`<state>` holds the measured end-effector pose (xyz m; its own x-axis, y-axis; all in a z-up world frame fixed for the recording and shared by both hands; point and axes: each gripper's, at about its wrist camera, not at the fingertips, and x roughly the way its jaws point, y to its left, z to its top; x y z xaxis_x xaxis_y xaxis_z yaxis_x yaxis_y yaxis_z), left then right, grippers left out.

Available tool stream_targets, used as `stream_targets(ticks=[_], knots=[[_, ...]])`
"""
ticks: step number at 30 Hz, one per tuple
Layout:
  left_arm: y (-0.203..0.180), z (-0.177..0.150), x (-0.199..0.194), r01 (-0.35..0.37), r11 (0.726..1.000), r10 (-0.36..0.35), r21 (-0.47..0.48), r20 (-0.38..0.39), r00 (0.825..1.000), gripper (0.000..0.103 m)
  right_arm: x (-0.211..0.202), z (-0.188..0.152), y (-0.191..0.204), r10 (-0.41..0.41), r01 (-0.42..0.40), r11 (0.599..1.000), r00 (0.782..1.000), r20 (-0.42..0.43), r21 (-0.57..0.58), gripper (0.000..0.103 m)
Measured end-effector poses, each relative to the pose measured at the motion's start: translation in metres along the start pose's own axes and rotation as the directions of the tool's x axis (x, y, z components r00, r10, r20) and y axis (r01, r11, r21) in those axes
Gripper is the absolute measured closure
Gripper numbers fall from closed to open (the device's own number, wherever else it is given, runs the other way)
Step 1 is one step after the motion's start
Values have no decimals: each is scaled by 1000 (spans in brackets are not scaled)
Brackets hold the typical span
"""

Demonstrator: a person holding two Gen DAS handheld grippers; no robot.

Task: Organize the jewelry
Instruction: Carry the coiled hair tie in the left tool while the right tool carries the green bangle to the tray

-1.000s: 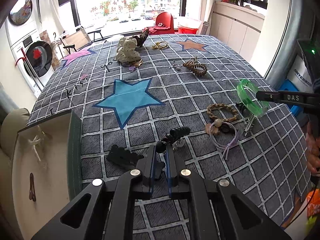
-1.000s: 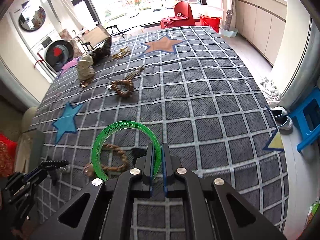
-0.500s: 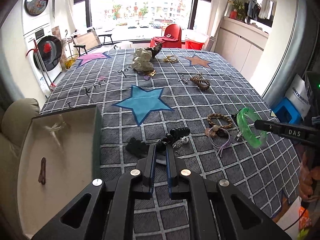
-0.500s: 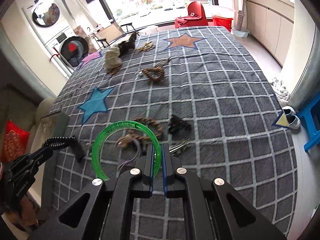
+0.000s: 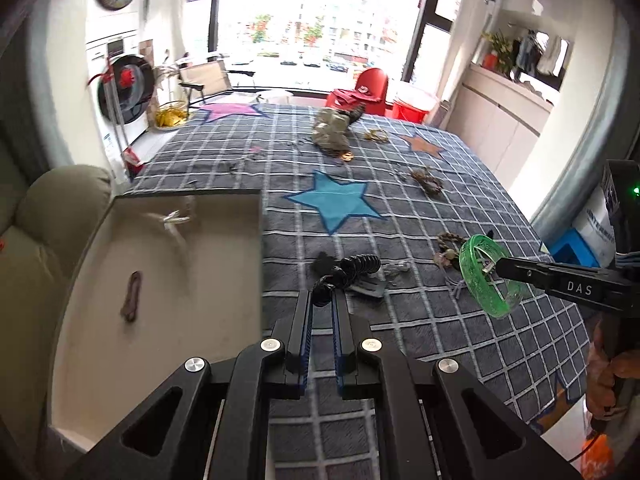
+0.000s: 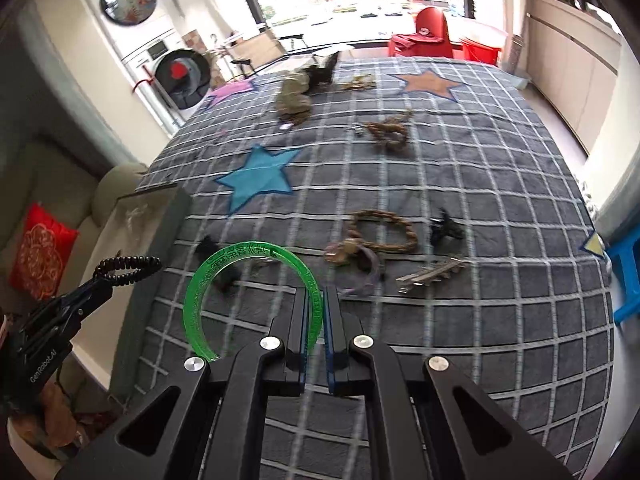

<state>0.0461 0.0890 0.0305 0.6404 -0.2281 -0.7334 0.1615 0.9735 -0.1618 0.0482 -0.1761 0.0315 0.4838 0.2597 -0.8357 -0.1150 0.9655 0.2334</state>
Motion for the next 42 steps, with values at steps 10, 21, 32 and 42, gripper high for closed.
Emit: stream_targets(ticks=[10,21,32,42], knots=[[79,-18,-22,-35,987,36,-157,3,999,92,23,11,93,78,-82,987,996,-33,-142,96],[145,-42,-10,-36,951,22,-308,-49,999,92,74,33,198,154,-177,948,982,-105,-264,96],[174,-44,14,-64,936,29,-347,-104,994,92,142,45,276,136,-201,912,971,-199,-357,96],[180,-43,28,-121,940,79,-320,-141,987,92,190,54,290,79,-161,922,969,-234,-353,96]])
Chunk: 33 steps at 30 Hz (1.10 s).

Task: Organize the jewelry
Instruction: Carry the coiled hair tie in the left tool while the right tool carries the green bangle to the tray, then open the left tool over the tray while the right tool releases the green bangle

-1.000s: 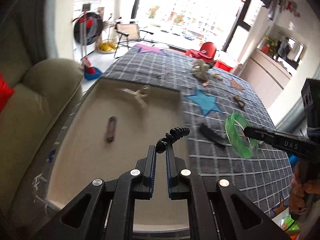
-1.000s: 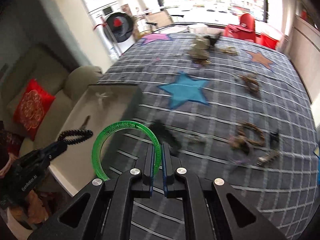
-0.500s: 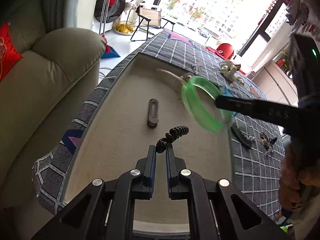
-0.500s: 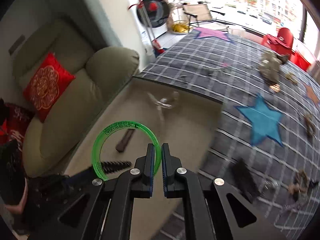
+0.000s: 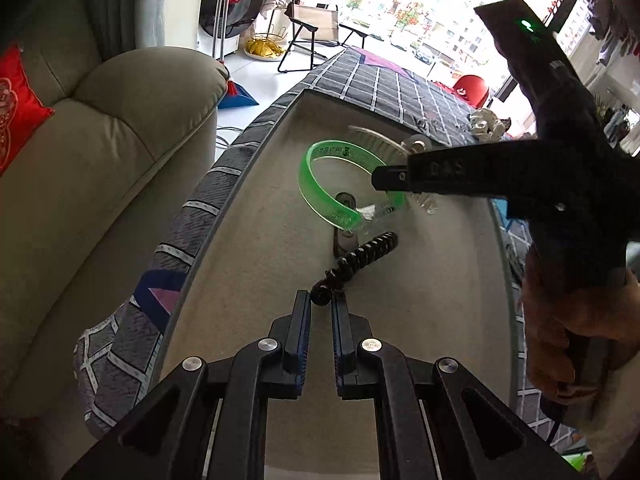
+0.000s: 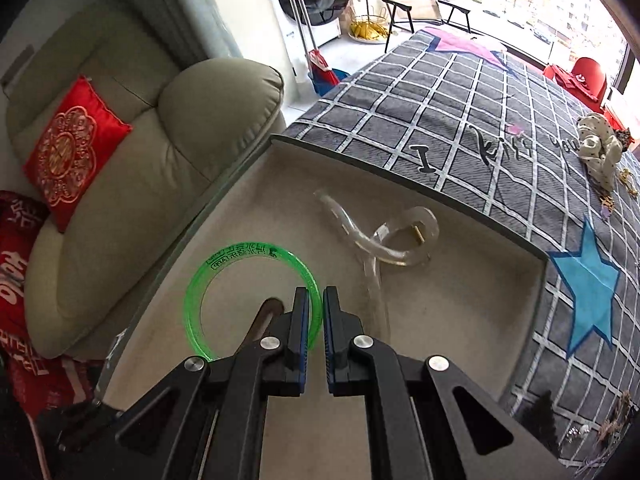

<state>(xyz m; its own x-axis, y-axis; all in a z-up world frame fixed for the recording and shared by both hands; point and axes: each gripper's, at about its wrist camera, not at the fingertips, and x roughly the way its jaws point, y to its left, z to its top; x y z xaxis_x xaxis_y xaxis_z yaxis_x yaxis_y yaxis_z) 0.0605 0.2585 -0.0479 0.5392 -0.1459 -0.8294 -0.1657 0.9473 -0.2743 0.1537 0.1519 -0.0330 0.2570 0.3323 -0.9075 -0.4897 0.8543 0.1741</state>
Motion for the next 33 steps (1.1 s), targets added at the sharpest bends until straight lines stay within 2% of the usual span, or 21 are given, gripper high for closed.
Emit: stream_targets(ticks=[7,15,16,17,19,25,26,27,28,30,33], knots=[[-3,-6,1,-52,998,52,26,-14,999,92,12,7,1,-20,20,1000,1000,-7,-1,95],[-8,-9,-7,-82,996,83,43,-4,997,92,11,9,-3,6,-5,1000,1000,-16,20,92],[-8,-10,-8,-85,996,85,42,-4,996,92,9,9,-3,9,-9,1000,1000,-12,23,85],[-7,-10,-8,-86,995,86,41,-6,996,92,7,8,-4,11,-11,1000,1000,-7,25,74],[-6,-11,-8,-84,996,85,38,-13,996,92,1,6,-5,13,-14,1000,1000,12,27,56],[-10,-13,-10,-113,992,114,57,-12,993,91,-21,-3,-8,30,-32,999,999,44,31,55],[-11,-13,-10,-118,991,118,62,-10,993,83,-24,-6,-9,34,-36,999,998,48,34,55],[-13,-13,-11,-121,990,122,67,-7,993,43,-28,-9,-11,36,-38,999,998,52,39,55],[-14,-13,-13,-132,989,132,66,6,991,8,-32,-13,-13,37,-40,998,998,56,43,55],[-20,-12,-22,-160,984,155,80,63,986,5,-39,-19,-17,40,-44,998,997,65,52,55],[-28,-10,-24,-167,980,161,108,68,985,5,-52,-29,-26,47,-53,996,995,83,74,55]])
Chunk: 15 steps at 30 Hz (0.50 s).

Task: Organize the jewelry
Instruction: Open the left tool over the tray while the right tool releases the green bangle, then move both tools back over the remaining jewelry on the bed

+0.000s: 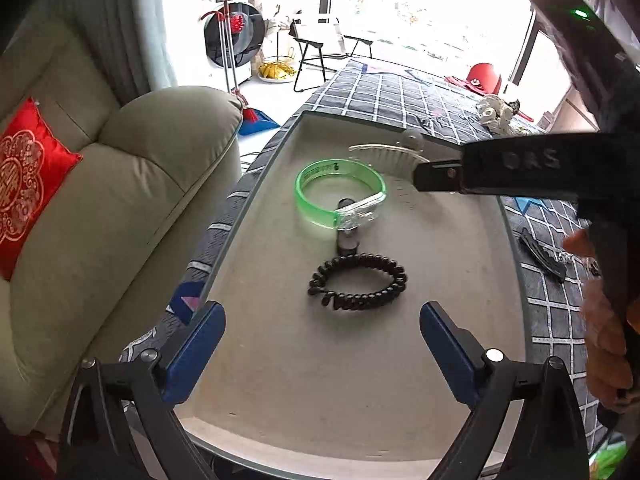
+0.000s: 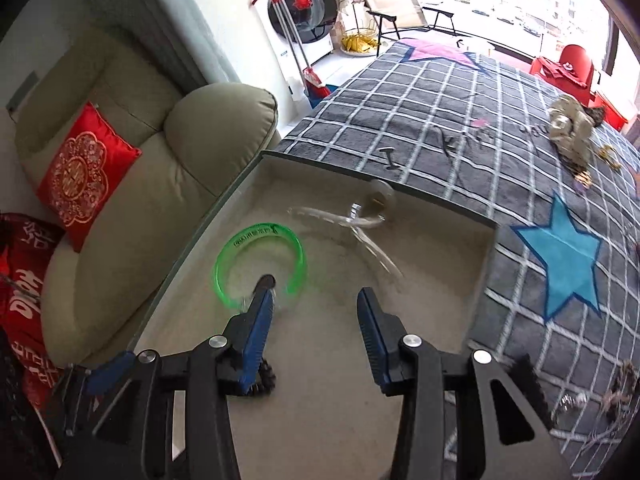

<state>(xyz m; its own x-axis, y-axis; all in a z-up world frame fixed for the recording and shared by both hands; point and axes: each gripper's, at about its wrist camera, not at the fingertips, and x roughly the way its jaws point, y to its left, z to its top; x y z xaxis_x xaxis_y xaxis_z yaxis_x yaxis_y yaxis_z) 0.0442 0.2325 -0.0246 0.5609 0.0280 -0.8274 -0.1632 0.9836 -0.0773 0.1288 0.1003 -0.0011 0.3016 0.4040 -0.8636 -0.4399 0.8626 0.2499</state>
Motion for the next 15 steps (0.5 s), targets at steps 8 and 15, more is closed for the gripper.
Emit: stream_targets(ticks=[8,15], knots=[[-13,3,-15,-26,1000,25,15,39,999,0,-40,-23,-22,8,-10,999,999,52,47,43],[-34,1,-27,-38,998,36,49,55,998,0,-69,-51,-50,12,-20,995,997,77,97,21]])
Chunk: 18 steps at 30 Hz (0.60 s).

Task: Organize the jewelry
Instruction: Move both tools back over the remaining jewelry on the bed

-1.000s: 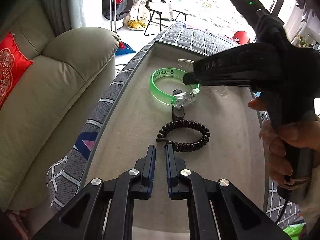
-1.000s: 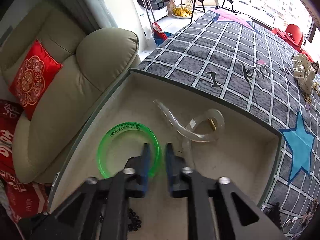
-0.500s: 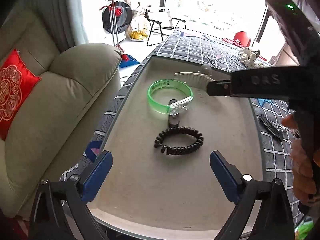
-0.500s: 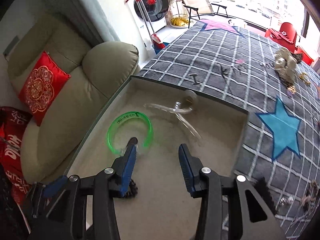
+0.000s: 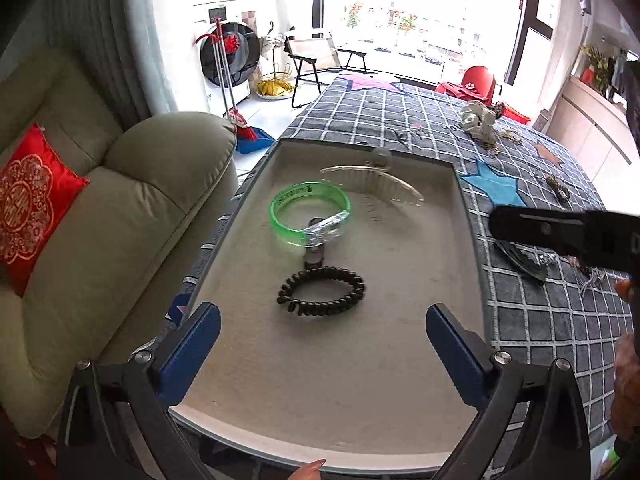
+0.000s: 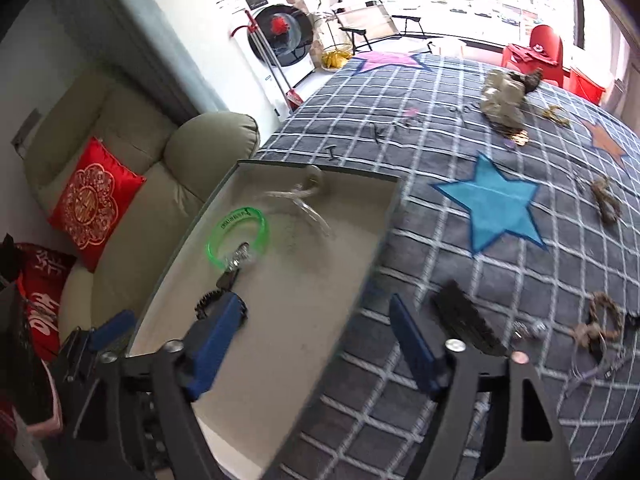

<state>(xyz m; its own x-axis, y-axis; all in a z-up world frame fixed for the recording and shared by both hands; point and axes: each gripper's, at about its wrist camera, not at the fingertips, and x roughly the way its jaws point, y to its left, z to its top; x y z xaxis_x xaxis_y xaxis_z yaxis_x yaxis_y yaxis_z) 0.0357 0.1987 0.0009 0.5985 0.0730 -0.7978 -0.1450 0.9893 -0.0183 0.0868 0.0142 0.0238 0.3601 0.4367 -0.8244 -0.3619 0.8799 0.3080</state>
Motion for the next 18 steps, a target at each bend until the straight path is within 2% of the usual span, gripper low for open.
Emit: stream_targets(ticks=[3,5,9,12,18], knots=[[-13,0,-7,2,1000,-2,25,8,1000,0,-14,-12,-17,6,-7,1000,1000,15,26,17],[-23,-1,-11,7,999,-7,40,7,1000,0,-24,-20,-30,10,-11,999,1000,26,50,8],[-45,1,-15,14,998,-15,69,10,1000,0,-43,-37,-57,10,-14,995,999,49,96,8],[-60,1,-15,27,996,-28,86,3,1000,0,-56,-51,-79,-26,19,993,998,53,119,8],[-95,0,-16,109,985,-106,134,-28,994,0,-77,-77,-130,-119,107,975,992,48,195,8]])
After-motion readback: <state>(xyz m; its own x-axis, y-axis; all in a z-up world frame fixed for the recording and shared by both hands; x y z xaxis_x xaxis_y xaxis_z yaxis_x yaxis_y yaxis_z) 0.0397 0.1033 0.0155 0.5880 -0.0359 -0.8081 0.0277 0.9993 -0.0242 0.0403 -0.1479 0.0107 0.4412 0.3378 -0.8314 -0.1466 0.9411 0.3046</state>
